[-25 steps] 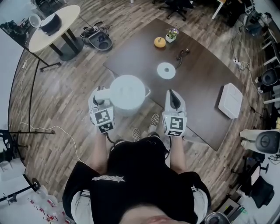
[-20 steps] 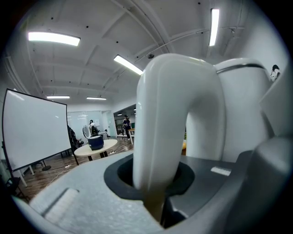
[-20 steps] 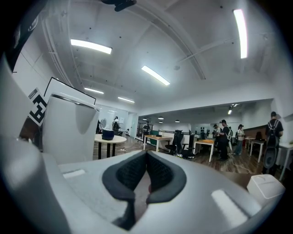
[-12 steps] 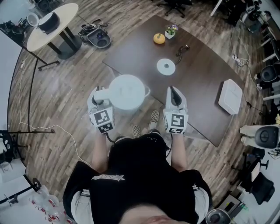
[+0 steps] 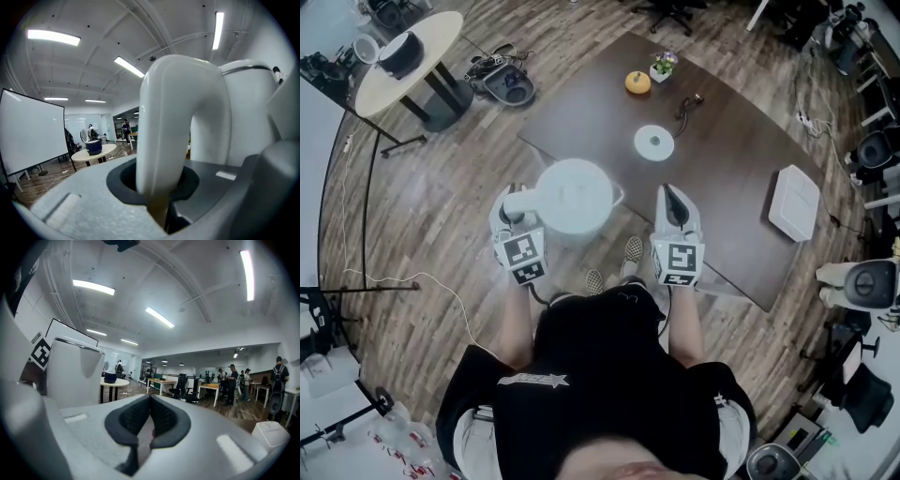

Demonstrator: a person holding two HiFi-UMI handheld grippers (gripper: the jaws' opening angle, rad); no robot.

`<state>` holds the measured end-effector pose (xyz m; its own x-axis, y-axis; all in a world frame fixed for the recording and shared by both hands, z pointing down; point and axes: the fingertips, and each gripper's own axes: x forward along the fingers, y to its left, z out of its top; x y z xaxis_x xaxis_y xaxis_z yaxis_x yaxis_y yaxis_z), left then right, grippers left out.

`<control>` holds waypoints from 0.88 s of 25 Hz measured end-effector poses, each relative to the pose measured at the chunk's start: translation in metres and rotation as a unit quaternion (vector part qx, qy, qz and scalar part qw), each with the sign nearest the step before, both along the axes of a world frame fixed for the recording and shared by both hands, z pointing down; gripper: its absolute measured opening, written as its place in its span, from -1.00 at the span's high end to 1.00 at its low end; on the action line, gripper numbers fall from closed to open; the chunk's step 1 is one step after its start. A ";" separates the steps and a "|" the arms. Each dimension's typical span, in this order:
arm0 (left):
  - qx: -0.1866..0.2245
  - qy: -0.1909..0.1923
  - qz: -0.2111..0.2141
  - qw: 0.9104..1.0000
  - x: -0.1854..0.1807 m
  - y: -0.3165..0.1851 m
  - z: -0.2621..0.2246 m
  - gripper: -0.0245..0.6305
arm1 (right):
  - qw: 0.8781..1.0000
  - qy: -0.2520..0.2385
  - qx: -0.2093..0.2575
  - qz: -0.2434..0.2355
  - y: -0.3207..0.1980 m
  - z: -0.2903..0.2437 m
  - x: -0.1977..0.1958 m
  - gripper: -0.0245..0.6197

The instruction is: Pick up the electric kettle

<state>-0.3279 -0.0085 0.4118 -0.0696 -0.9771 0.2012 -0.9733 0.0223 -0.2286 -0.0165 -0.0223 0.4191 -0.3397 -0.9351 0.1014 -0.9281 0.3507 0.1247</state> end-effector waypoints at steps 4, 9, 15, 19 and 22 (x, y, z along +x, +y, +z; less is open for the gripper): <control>0.000 -0.003 0.002 1.000 0.001 -0.002 0.000 0.73 | 1.000 0.005 -0.001 -0.001 0.000 0.000 0.001 0.91; -0.002 -0.001 0.003 1.000 0.001 -0.004 0.001 0.73 | 1.000 0.005 0.001 0.001 0.000 0.000 0.000 0.91; -0.002 0.000 0.007 1.000 0.005 -0.001 0.000 0.73 | 1.000 0.007 0.002 0.001 0.003 -0.003 0.002 0.91; -0.003 0.002 0.009 1.000 0.007 -0.003 0.002 0.73 | 1.000 0.006 0.004 0.000 0.001 -0.003 0.003 0.91; -0.003 0.001 0.008 1.000 0.006 -0.004 0.002 0.73 | 1.000 0.006 0.004 0.000 0.000 -0.003 0.001 0.91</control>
<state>-0.3221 -0.0130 0.4135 -0.0528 -0.9769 0.2071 -0.9741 0.0046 -0.2263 -0.0151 -0.0219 0.4165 -0.3389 -0.9358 0.0972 -0.9263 0.3500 0.1392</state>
